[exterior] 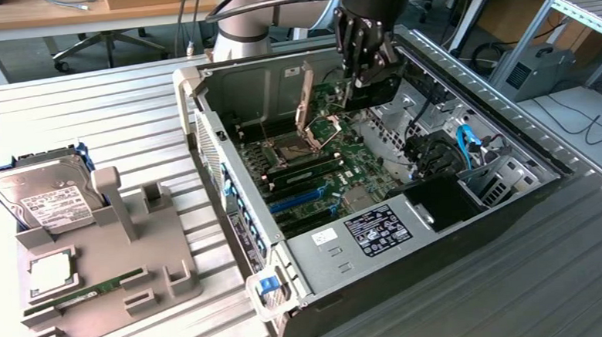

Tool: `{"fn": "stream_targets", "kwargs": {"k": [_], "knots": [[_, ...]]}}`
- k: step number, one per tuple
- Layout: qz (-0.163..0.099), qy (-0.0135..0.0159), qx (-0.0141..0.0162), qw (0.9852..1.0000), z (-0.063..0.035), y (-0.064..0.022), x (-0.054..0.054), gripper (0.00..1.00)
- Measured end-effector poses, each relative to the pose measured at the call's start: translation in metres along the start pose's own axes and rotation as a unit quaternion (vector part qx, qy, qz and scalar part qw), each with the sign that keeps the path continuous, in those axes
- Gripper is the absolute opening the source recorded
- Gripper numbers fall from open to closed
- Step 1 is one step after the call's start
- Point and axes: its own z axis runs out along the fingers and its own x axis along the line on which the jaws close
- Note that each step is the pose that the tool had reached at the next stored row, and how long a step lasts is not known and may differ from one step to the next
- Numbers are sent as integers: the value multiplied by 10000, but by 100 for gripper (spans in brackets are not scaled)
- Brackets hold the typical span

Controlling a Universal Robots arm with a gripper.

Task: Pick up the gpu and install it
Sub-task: 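Insert the gpu into the slot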

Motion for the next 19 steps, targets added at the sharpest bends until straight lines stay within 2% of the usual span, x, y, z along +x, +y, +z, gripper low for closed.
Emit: {"fn": "stream_targets", "kwargs": {"k": [19], "knots": [[0, 0, 0, 10000, 42, 26, 12, 27]]}}
